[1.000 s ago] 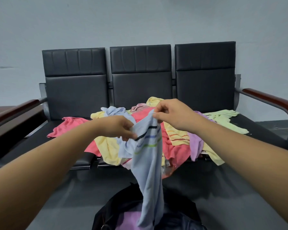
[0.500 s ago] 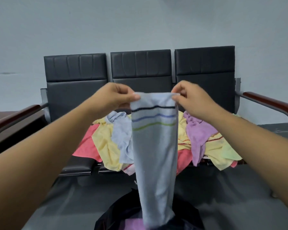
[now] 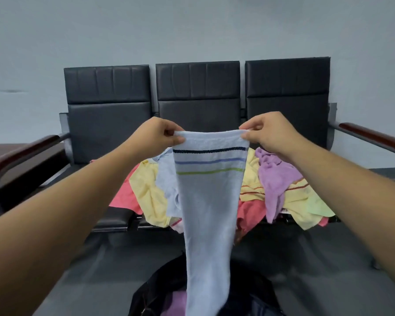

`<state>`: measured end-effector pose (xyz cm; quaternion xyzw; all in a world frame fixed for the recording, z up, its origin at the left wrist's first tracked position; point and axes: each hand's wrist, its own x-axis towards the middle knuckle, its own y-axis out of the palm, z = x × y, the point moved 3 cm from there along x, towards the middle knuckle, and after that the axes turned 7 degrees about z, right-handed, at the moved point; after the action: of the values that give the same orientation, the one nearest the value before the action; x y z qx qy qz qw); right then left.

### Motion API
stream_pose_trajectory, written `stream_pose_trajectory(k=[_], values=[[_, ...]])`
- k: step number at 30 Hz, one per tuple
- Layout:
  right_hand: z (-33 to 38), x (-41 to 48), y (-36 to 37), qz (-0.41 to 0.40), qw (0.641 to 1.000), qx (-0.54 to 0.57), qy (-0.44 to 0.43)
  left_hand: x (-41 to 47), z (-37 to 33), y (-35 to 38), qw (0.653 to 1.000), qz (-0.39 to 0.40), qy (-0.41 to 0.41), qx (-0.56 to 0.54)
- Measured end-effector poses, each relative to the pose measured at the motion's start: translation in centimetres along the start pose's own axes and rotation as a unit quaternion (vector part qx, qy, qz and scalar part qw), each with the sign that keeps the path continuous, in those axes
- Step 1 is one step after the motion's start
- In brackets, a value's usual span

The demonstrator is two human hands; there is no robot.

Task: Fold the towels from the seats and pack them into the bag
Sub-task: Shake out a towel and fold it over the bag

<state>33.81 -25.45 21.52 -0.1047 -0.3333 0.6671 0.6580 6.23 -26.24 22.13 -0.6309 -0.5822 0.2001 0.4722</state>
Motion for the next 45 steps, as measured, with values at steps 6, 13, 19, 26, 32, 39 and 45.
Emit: stream_pose_trajectory(k=[6,13,19,26,32,39,45], values=[[-0.8,-0.4,2.1,0.078,0.870,0.485,0.038,-0.2,0.7,1.2,0.940,0.010,-0.020,-0.342],[-3.1,-0.8,5.3,0.206,0.903,0.375,0.042,-0.3,1.6,3.1,0.902,0.026,-0.027,-0.430],[-0.9,-2.1,6.5,0.437,0.895,0.082,0.017,-0.3,2.6,5.0,0.933,0.059,-0.015,-0.355],[0.0,0.0,7.2,0.323,0.854,0.407,-0.016,-1.1,6.0,7.2,0.879,0.138,0.000,-0.456],[-3.0,1.0,7.8,0.278,0.827,0.487,0.030,-3.1,9.6,13.5,0.915,0.211,-0.038,-0.342],[-4.9,0.6,10.7,0.289,0.838,0.460,0.057,-4.5,7.8,18.6,0.891,0.293,-0.003,-0.347],[-9.3,0.7,11.5,0.193,0.831,0.508,0.119,-3.8,10.2,19.4,0.880,0.237,-0.083,-0.403]])
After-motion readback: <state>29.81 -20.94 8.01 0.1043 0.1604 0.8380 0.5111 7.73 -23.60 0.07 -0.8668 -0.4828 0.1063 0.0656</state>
